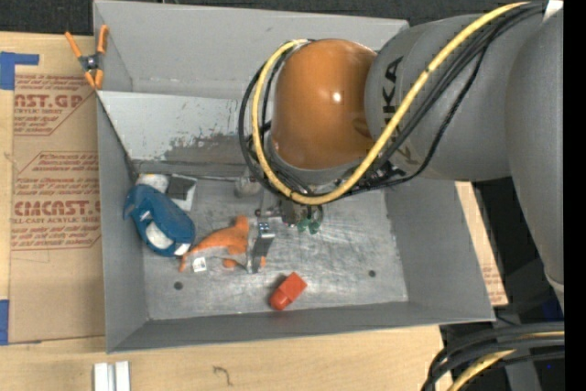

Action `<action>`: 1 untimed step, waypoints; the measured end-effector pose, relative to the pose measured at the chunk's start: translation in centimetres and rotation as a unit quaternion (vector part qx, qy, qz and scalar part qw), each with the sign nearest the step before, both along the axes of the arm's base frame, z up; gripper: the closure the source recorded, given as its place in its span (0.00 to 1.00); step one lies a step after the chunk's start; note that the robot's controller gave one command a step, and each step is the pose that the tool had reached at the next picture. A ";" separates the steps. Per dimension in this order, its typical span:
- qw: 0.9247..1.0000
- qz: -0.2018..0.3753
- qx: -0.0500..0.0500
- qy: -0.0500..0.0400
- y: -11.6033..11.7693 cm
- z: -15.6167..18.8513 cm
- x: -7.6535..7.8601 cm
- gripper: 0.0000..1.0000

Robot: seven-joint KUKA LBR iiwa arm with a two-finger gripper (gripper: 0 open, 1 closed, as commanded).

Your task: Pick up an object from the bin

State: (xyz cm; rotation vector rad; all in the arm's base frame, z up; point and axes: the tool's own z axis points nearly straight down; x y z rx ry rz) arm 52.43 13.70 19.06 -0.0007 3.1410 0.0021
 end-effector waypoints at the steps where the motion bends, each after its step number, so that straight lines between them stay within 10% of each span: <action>1: 0.999 0.054 0.000 -0.002 0.4 -4.6 0.8 0.00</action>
Offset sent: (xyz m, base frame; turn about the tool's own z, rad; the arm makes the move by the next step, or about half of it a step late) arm 0.0160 0.0091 -0.1206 -0.2512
